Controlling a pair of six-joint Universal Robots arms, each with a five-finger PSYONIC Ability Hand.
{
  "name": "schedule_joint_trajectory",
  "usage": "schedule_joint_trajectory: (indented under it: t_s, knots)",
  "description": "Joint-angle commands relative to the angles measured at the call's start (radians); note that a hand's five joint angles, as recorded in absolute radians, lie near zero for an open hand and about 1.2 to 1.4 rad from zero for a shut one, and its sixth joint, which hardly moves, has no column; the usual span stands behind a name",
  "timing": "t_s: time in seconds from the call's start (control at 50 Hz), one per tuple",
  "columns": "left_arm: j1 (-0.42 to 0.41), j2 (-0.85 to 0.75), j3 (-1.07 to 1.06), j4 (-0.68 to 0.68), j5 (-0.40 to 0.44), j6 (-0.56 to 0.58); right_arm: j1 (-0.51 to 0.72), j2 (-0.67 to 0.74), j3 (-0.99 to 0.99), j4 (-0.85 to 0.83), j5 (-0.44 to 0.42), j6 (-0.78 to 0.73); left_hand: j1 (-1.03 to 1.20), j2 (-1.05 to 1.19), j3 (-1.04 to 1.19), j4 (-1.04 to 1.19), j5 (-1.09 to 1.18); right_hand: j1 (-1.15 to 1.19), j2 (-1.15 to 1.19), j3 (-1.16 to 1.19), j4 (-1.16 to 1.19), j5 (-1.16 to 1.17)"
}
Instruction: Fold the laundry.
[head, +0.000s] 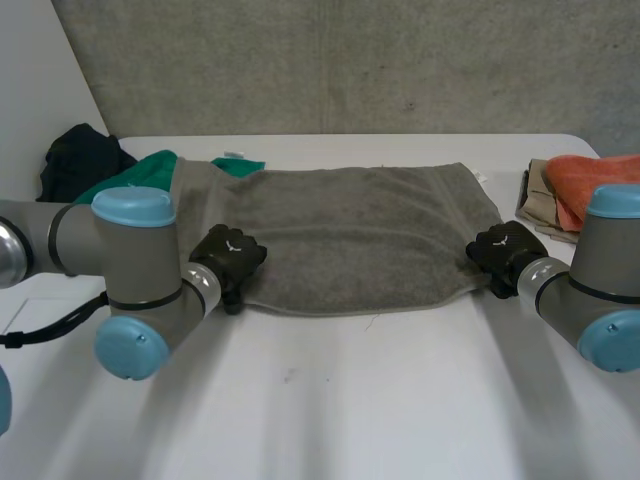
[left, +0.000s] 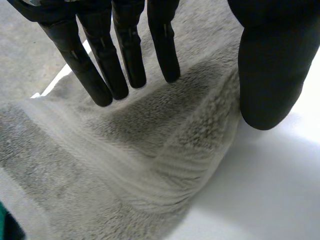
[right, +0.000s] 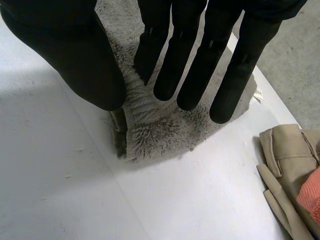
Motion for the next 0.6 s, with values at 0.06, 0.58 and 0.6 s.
schedule_joint_trajectory:
  t_s: [0.06, 0.58, 0.6]
  knots:
    - [0.034, -0.026, 0.035, 0.088, -0.132, 0.01, -0.005, -0.012, 0.011, 0.003, -0.002, 0.01, 0.271, 0.284, 0.291, 0.286, 0.29, 0.205, 0.171, 0.169, 0.169, 0.176]
    - [0.143, 0.1, -0.128, 0.097, -0.096, 0.231, -0.042, -0.003, -0.035, 0.076, 0.05, 0.105, 0.758, 0.771, 0.778, 0.773, 0.777, 0.023, -0.011, -0.013, -0.013, -0.006]
    - [0.146, 0.11, -0.137, 0.099, -0.096, 0.235, -0.046, -0.003, -0.039, 0.082, 0.063, 0.12, 0.758, 0.771, 0.778, 0.773, 0.777, 0.014, -0.02, -0.022, -0.022, -0.015]
